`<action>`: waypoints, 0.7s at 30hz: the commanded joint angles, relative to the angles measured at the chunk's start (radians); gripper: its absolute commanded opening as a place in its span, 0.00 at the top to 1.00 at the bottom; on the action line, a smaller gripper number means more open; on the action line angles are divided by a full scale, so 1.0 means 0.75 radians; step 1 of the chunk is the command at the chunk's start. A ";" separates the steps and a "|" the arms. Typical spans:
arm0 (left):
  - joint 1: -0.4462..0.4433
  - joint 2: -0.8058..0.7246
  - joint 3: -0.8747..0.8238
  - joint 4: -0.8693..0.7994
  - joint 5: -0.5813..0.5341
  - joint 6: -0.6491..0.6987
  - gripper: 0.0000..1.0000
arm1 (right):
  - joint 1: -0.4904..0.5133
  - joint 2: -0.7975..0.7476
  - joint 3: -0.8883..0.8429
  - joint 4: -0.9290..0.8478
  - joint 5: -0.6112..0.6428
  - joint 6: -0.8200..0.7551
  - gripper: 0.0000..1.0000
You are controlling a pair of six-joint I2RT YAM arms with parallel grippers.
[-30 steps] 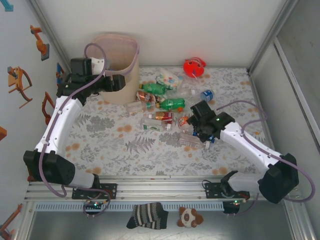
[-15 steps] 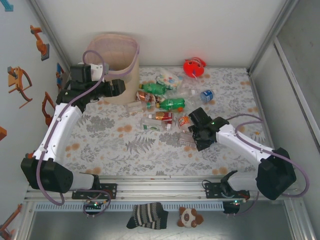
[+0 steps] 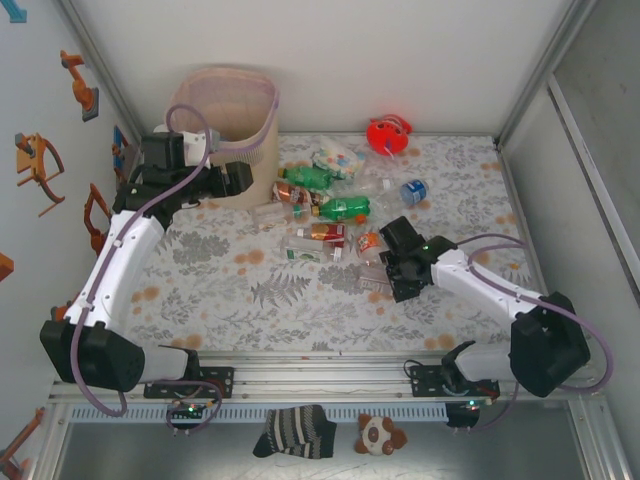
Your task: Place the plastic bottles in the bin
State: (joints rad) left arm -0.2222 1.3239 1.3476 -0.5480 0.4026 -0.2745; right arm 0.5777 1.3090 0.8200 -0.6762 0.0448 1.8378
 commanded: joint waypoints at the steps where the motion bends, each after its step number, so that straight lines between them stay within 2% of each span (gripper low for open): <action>1: -0.006 -0.037 -0.016 0.017 0.026 -0.016 0.22 | -0.018 0.026 -0.015 -0.005 0.062 0.039 0.27; 13: -0.015 -0.045 -0.021 0.008 0.026 -0.017 0.22 | -0.022 0.100 -0.086 0.071 0.012 0.039 0.32; 18: -0.021 -0.053 -0.023 0.007 0.018 -0.019 0.22 | -0.022 0.108 -0.091 0.081 0.010 0.038 0.39; 21: -0.023 -0.053 -0.021 0.005 0.015 -0.019 0.22 | -0.022 0.099 -0.087 0.079 0.012 0.036 0.48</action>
State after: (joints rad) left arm -0.2344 1.3125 1.3384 -0.5461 0.4049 -0.2783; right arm 0.5659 1.3827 0.7609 -0.6102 0.0364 1.8481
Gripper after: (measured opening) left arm 0.780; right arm 0.541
